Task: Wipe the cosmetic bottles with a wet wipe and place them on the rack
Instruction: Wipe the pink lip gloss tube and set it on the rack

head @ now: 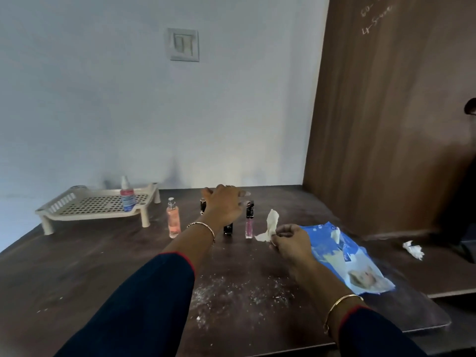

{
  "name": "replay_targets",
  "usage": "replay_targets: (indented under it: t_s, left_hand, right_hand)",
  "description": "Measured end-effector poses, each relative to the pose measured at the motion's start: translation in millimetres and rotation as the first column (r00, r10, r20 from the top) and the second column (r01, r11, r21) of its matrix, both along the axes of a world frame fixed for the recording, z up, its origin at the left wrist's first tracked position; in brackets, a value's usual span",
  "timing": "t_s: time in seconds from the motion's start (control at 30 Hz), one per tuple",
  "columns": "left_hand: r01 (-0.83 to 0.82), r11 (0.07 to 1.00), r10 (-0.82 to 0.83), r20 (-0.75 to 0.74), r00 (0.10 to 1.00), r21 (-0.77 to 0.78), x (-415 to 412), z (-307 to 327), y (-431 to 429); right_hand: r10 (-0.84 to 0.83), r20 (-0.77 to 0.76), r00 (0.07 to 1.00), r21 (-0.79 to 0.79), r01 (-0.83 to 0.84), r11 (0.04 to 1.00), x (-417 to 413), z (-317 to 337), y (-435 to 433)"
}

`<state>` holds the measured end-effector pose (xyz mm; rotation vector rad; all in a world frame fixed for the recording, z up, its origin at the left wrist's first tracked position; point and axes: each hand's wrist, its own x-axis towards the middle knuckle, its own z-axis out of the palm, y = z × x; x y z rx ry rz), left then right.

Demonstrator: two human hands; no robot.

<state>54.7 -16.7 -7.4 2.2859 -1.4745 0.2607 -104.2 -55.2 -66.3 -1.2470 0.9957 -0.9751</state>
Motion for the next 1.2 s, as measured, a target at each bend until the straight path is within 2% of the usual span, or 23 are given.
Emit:
replay_targets:
  t_s: [0.1, 0.3, 0.4, 0.57, 0.77, 0.9, 1.03, 1.2]
  left_hand:
    - [0.018, 1.000, -0.018, 0.011, 1.000, 0.019, 3, -4, -13]
    - [0.047, 0.998, -0.048, -0.016, 0.999, -0.052, 3, -8, -19]
    - [0.055, 0.996, -0.059, -0.040, 0.997, -0.073, -1, -4, -12]
    - [0.074, 0.989, -0.100, -0.202, 0.974, -0.129, -17, 12, 22]
    - [0.118, 0.980, -0.149, -0.192, 0.970, -0.160, -35, 6, 78]
    - [0.162, 0.954, -0.228, -0.262, 0.938, -0.250, -43, -12, 110]
    - [0.205, 0.928, -0.296, -0.282, 0.912, -0.312, -51, -29, 127]
    - [0.166, 0.909, -0.278, -0.262, 0.924, -0.382, -55, -40, 135]
  right_hand:
    - [-0.006, 0.033, 0.999, 0.005, 0.006, 1.000, 4, -7, -13]
    - [0.007, 0.046, 0.999, 0.028, -0.008, 1.000, 12, -10, -19]
    - [-0.026, -0.023, 0.999, -0.042, 0.025, 0.999, 14, -10, -17]
    - [-0.064, -0.063, 0.996, -0.169, 0.053, 0.984, 1, 4, 6]
    - [0.006, 0.036, 0.999, -0.264, 0.004, 0.965, -17, 5, 50]
    - [0.066, 0.098, 0.993, -0.264, -0.038, 0.964, -28, 1, 77]
    - [0.038, 0.153, 0.987, -0.247, 0.001, 0.969, -34, -4, 96]
    - [0.018, 0.190, 0.982, -0.226, 0.026, 0.974, -37, -13, 108]
